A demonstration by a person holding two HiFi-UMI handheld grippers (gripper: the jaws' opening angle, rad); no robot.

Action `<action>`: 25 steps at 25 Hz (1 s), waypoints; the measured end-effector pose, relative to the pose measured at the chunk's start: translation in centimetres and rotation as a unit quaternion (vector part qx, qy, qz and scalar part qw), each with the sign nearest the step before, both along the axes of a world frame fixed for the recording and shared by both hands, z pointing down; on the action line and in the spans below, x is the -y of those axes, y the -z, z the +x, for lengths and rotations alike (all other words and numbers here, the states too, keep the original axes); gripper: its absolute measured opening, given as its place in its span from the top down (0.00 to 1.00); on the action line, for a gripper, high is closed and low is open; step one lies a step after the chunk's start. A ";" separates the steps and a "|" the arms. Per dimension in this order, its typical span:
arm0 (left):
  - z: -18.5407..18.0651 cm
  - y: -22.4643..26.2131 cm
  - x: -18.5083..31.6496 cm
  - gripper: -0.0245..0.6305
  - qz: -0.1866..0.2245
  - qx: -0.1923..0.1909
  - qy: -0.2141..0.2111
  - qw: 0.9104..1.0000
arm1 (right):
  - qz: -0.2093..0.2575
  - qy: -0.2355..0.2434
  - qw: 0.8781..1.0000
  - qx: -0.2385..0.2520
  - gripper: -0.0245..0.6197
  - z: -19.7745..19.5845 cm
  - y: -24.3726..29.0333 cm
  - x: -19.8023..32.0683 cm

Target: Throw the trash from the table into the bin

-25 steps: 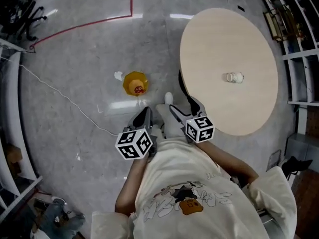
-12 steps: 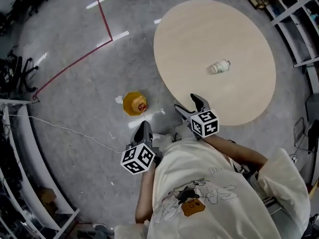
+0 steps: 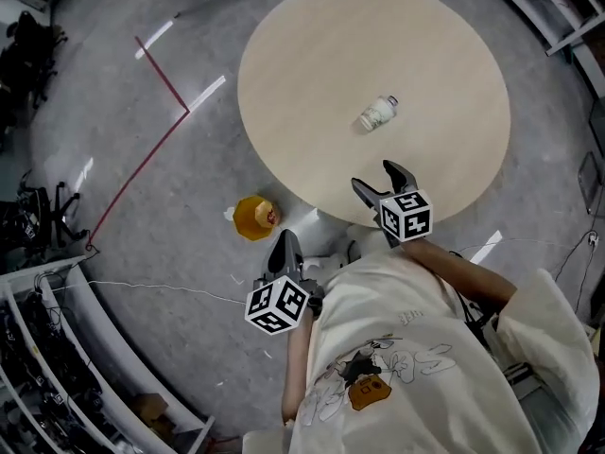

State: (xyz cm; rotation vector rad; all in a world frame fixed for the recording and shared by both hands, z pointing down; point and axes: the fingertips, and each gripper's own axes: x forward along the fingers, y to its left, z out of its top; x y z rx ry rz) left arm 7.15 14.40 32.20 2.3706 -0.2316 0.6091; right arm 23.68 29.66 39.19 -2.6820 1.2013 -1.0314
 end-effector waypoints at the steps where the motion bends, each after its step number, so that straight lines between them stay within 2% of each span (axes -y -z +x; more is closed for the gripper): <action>1: 0.8 0.0 -0.5 0.96 0.002 0.001 -0.006 1.000 | 0.000 -0.010 1.000 0.000 0.36 0.7 -0.1 -0.8; 6: 4.5 0.1 -3.3 0.96 -0.003 0.006 -0.038 0.999 | 0.002 -0.048 0.999 -0.012 0.36 4.0 0.4 -4.4; 9: 6.3 0.1 -4.6 0.96 -0.006 0.010 -0.056 0.998 | -0.018 -0.060 0.997 -0.038 0.39 5.8 0.6 -6.0; 14: 9.2 0.5 -6.5 0.96 -0.007 0.017 -0.081 0.997 | -0.058 -0.019 0.992 -0.107 0.35 8.9 1.5 -6.1; 18: 10.7 1.3 -7.3 0.96 -0.005 0.022 -0.080 0.997 | -0.090 0.016 0.984 -0.151 0.31 11.3 0.8 -5.3; 25: 11.7 0.5 -7.8 0.96 -0.007 0.051 -0.066 0.996 | -0.133 0.032 0.982 -0.130 0.16 15.6 -4.2 -4.9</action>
